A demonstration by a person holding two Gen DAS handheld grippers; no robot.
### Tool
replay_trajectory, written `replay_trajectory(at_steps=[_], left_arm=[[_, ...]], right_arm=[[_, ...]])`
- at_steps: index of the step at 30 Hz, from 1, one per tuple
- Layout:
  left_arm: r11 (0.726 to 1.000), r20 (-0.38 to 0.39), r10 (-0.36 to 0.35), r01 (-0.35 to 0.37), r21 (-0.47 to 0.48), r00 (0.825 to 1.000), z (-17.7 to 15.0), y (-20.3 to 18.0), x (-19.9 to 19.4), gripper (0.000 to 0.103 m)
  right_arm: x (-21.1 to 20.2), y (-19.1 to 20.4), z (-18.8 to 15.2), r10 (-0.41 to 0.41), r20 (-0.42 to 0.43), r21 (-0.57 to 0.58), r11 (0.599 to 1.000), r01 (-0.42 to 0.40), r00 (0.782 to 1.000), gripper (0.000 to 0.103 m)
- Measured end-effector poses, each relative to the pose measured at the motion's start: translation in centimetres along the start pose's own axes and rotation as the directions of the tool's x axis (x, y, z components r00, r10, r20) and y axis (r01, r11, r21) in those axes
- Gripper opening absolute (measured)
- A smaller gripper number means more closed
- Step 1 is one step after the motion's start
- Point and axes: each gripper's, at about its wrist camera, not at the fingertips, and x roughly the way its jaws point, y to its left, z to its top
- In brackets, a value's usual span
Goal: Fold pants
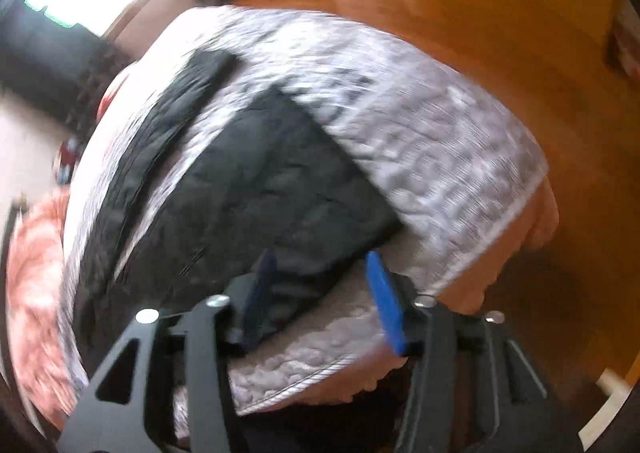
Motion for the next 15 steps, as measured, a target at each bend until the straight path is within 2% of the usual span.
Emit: replay_trajectory(at_steps=[2,4,5,8,9,11,15], left_arm=[[0.998,0.031,-0.003,0.001,0.065,1.0,1.0,-1.4,-1.1,0.078],[0.994,0.049,-0.008,0.003,0.113,0.999,2.3,-2.9,-1.7,0.088],[0.991,0.057,-0.011,0.003,0.135,0.998,2.9,-3.8,-1.8,0.095],[0.975,0.063,-0.012,-0.002,0.221,0.998,5.4,-7.2,-1.6,0.099],[0.968,0.056,-0.012,-0.003,0.252,0.998,6.3,-8.3,-1.3,0.099],[0.945,0.054,-0.016,-0.003,0.327,0.998,8.8,-10.9,-0.2,0.099],[0.88,0.035,-0.015,-0.003,0.476,0.999,13.9,-15.7,3.1,0.099]], right_arm=[[1.1,1.5,-0.1,0.004,-0.024,-0.068,0.998,-0.005,1.0,0.059],[3.3,2.0,0.3,-0.011,-0.071,-0.095,0.996,0.004,0.997,0.066],[4.6,1.9,0.3,-0.027,-0.106,-0.093,0.996,0.017,0.994,0.066],[7.8,2.3,0.1,-0.12,-0.223,-0.115,0.989,0.097,0.967,0.066],[7.7,3.1,0.3,-0.154,-0.22,-0.15,0.981,0.123,0.963,0.066],[6.8,4.7,1.0,-0.157,-0.183,-0.195,0.973,0.12,0.97,0.067],[4.4,8.5,3.5,-0.066,-0.114,-0.218,0.975,0.04,0.991,0.08]])
